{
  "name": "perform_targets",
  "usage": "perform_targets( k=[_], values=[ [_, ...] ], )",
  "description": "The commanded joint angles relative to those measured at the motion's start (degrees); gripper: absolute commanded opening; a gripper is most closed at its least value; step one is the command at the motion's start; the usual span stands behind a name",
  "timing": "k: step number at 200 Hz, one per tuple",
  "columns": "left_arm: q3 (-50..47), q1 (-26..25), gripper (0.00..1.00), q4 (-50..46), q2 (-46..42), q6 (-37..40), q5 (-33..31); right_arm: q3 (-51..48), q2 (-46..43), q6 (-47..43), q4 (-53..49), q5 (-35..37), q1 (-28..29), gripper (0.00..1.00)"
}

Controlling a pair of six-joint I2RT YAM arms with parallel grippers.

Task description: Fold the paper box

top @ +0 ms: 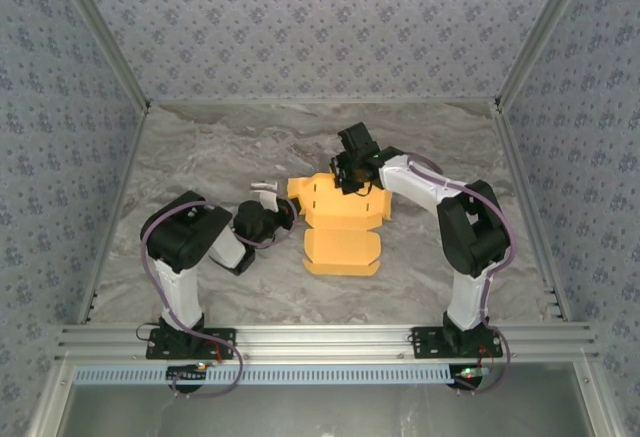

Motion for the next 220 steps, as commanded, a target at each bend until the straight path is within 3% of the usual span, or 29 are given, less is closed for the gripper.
perform_targets(
  k=[1,13,63,116,153,193,220],
  values=[
    [-0.57,0.05,0.19,2.51,-3.25,-0.86,1.00,2.54,-0.38,-3.47,-2.74,2.79,0.31,0.12],
    [-1.50,0.15,0.22,2.51,-5.29,-0.74,1.66,2.02,-0.42,-5.01,-1.19,1.88,0.33,0.07],
    [-7.07,0.53,0.44,-2.46,-17.45,1.50,4.70,-6.38,-2.10,-12.24,14.83,-0.72,1.12,0.04],
    [-11.92,3.11,0.55,-15.54,-30.80,5.58,-0.58,-15.32,-2.06,-15.58,33.24,-9.37,-0.15,0.03],
    [-12.67,9.74,0.60,-19.76,-31.08,1.15,-1.72,-17.90,-2.05,-16.86,42.43,-14.20,-0.79,0.03],
    [-12.42,11.46,0.60,-22.39,-30.09,-1.21,-5.73,-21.21,-3.08,-18.94,50.65,-18.14,-2.38,0.00],
    [-11.78,12.85,0.60,-18.17,-24.74,-2.08,-0.36,-22.05,-1.95,-21.12,54.15,-21.58,-3.05,0.00]
  ],
)
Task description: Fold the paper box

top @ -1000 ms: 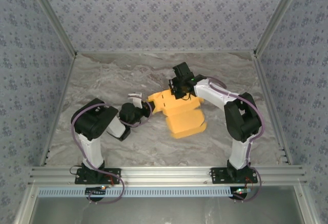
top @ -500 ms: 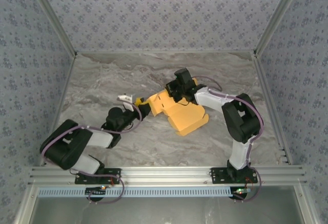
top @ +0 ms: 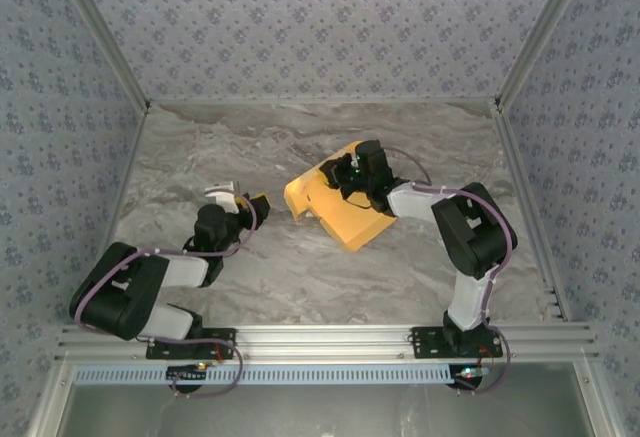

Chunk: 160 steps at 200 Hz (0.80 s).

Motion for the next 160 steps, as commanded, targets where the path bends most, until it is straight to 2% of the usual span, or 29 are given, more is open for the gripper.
perform_targets(
  k=[1,25,48,89,120,160],
  values=[
    [0.27,0.96,0.60,2.09,4.19,-1.47,2.85,-0.77,-0.43,-3.60,6.01,-4.64,-0.79,0.00],
    [2.54,0.29,0.60,7.44,9.49,-2.34,8.84,-2.29,2.74,-2.13,10.99,-5.94,-0.82,0.00],
    [5.01,-1.58,0.59,11.05,12.80,-1.29,11.85,-4.17,4.30,-1.61,12.97,-5.47,-0.69,0.00],
    [9.30,-6.51,0.57,9.31,15.51,2.45,12.96,-7.22,4.33,-2.39,14.27,-4.92,-1.08,0.00],
    [10.20,-7.26,0.52,13.72,19.29,0.53,14.61,-8.89,4.59,-1.64,16.84,-4.55,-1.13,0.00],
    [10.83,-8.77,0.50,14.75,20.86,1.10,16.14,-9.44,4.77,-0.26,21.56,-3.89,-0.97,0.00]
  ],
)
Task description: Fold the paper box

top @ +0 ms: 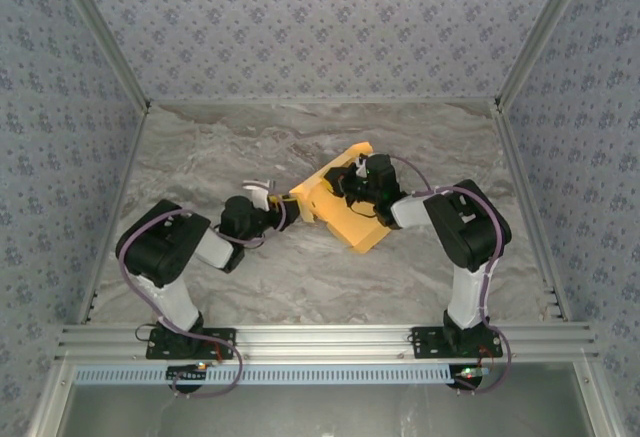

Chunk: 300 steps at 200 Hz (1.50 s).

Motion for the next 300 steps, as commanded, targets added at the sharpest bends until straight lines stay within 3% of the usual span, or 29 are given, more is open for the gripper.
perform_targets(
  k=[1,40,70,118,165,195,300],
  values=[
    [1.34,-1.29,0.50,3.38,0.66,0.58,2.34,-1.10,1.31,0.76,3.90,0.07,0.29,0.00],
    [0.23,-2.90,0.49,3.18,-2.13,3.86,-0.42,-0.54,1.88,1.71,9.40,0.12,0.64,0.00],
    [2.26,-2.94,0.47,-3.28,-4.95,8.54,0.04,1.47,3.69,2.94,12.86,1.64,1.86,0.00],
    [-2.12,-0.69,0.47,-1.10,-8.51,14.86,0.74,2.91,7.31,4.48,16.80,3.18,2.13,0.00],
    [-7.45,-0.18,0.53,-1.97,-13.36,18.19,-9.21,2.16,8.73,4.58,19.01,0.91,0.83,0.00],
    [-8.08,0.03,0.54,-3.98,-15.32,18.96,-11.45,0.38,8.67,4.69,19.45,0.51,0.93,0.00],
    [-0.32,-0.35,0.51,4.07,-0.85,20.52,-9.82,-0.26,9.49,6.74,22.06,0.36,1.72,0.00]
  ],
)
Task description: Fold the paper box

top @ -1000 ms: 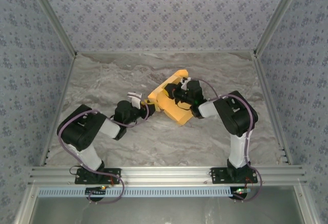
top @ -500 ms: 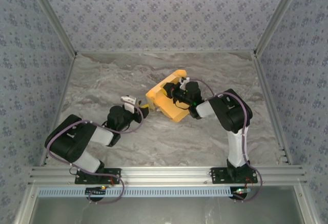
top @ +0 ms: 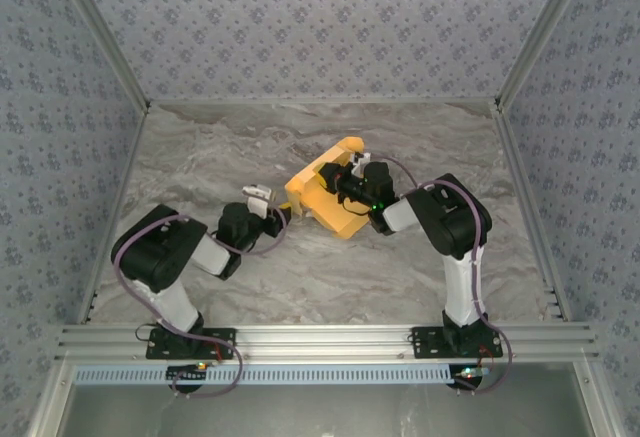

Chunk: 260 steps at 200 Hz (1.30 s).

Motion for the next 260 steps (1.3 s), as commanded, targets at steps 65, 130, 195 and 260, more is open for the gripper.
perform_targets(
  k=[65,130,195,260],
  values=[
    [8.58,-2.09,0.37,2.05,4.31,2.37,4.18,-0.69,1.53,1.98,2.16,0.98,2.82,0.00],
    [7.71,-3.78,0.42,3.73,4.78,1.26,5.34,-1.38,2.26,2.43,2.00,2.99,4.67,0.00],
    [3.58,-3.75,0.48,3.27,2.10,1.81,7.23,-1.33,2.21,2.76,2.33,2.69,4.09,0.00],
    [2.66,-3.77,0.51,1.61,0.40,1.74,6.34,-2.09,2.06,2.87,3.00,2.76,4.15,0.00]
  ],
)
